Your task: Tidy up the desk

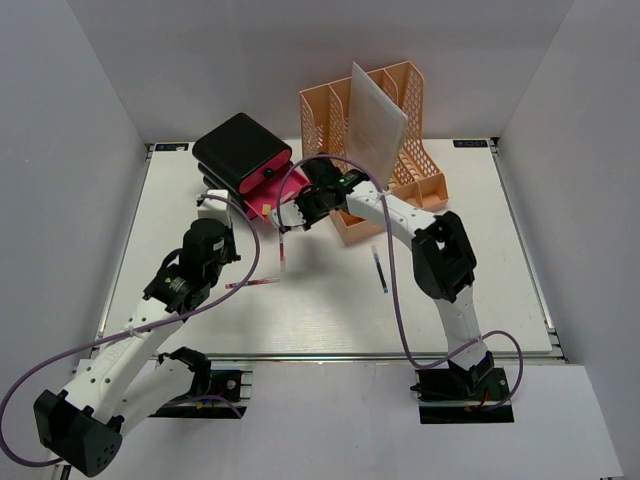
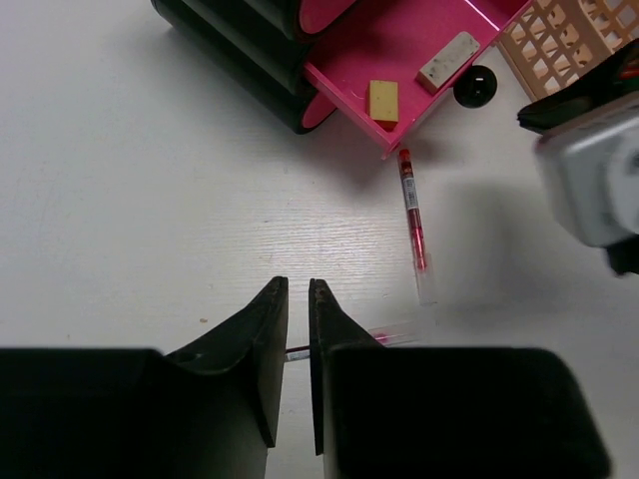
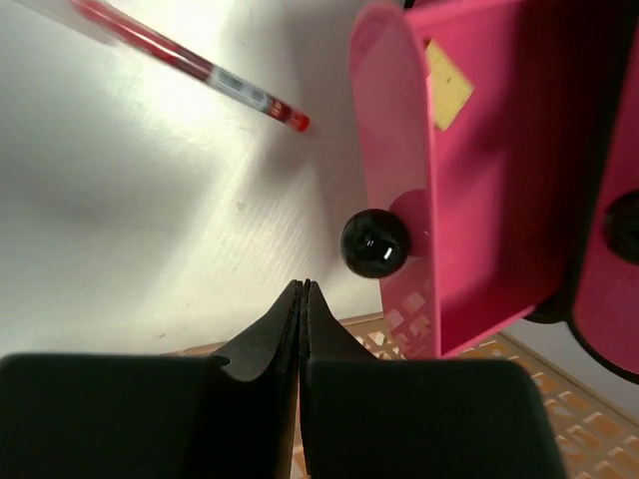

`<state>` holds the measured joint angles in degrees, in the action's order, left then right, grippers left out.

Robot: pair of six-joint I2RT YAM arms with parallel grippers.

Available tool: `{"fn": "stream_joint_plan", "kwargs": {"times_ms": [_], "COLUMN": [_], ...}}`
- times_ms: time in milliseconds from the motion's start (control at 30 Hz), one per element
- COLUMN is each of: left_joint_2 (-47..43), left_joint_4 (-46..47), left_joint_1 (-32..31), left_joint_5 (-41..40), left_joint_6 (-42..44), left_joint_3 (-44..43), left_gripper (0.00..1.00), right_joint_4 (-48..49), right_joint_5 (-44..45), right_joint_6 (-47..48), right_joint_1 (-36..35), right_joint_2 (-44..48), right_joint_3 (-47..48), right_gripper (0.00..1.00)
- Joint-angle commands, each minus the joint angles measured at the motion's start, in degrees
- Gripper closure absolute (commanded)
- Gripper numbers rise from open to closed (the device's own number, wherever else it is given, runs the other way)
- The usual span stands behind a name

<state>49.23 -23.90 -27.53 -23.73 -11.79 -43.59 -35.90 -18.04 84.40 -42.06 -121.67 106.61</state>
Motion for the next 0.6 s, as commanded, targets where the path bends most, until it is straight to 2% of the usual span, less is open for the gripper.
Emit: {"fn": "stream_joint_plan", "kwargs": {"times_ms": [0,233,333,567], "left_joint_2": [-1.0,-0.7,-0.5,-0.3], "left_joint_4": [1.1,1.2,1.1,1.1], "left_joint_1": [0.2,0.2,0.2,0.2], "left_joint_5": [-0.3,-0.3,-0.2,-0.1], "left_joint_6": [0.1,0.0,0.0,0.1], "left_joint_3": [0.4,0.4,0.4,0.4], "left_gripper": [0.74,0.71,0.7,0.7], "right_joint_4": [9.1,16.3,22.6,28.9], "right_joint_5": [5.9,10.1,11.1,11.0], "right_joint_6": [0.9,-0.2,-1.9,-5.5], "right_joint_1": [0.4,0.4,0.4,0.4], "right_joint_2": [-3.0,-9.7,-10.2,-11.2], "right_joint_3": [1.2,5.7,4.2,5.4], "right_gripper": [1.0,1.0,1.0,1.0]}}
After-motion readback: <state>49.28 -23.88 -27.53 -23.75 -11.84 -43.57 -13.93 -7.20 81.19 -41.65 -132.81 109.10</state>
